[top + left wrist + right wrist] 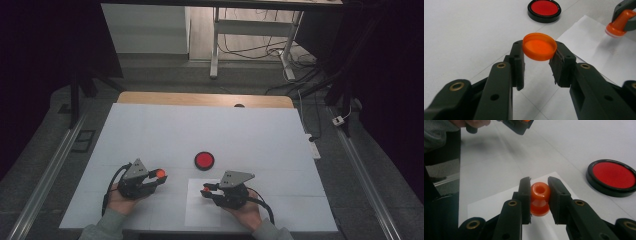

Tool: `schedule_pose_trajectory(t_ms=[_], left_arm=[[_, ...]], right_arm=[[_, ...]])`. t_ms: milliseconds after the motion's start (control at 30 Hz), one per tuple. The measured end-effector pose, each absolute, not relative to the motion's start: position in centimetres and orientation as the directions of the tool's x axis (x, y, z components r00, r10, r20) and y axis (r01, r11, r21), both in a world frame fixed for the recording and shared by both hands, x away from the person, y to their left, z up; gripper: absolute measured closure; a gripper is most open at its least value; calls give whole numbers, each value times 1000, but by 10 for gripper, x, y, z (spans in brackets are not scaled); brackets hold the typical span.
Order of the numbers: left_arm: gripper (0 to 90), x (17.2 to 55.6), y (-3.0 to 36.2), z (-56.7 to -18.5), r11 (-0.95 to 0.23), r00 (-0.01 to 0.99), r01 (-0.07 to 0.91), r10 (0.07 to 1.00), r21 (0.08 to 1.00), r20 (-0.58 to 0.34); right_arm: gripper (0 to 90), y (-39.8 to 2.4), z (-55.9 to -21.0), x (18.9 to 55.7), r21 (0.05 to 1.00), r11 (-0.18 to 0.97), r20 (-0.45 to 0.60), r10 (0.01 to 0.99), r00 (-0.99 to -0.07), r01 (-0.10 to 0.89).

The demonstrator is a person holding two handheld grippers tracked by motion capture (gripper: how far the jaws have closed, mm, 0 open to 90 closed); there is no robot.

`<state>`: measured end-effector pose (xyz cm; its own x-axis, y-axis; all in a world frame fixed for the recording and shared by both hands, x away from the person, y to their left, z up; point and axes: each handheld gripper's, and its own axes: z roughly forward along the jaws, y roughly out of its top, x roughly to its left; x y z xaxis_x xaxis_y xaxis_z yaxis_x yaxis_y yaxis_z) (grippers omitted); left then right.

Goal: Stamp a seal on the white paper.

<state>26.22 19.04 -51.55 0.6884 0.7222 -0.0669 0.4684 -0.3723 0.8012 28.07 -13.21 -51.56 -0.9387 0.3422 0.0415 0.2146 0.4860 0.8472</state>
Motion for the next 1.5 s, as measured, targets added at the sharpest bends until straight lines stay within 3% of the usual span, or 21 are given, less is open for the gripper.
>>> schedule_pose_trajectory(t_ms=[1500], left_arm=[[647, 262, 190, -515, -378, 690, 466, 721, 800, -61]], right_arm=[[725, -123, -535, 284, 810, 547, 10, 346, -938, 210]])
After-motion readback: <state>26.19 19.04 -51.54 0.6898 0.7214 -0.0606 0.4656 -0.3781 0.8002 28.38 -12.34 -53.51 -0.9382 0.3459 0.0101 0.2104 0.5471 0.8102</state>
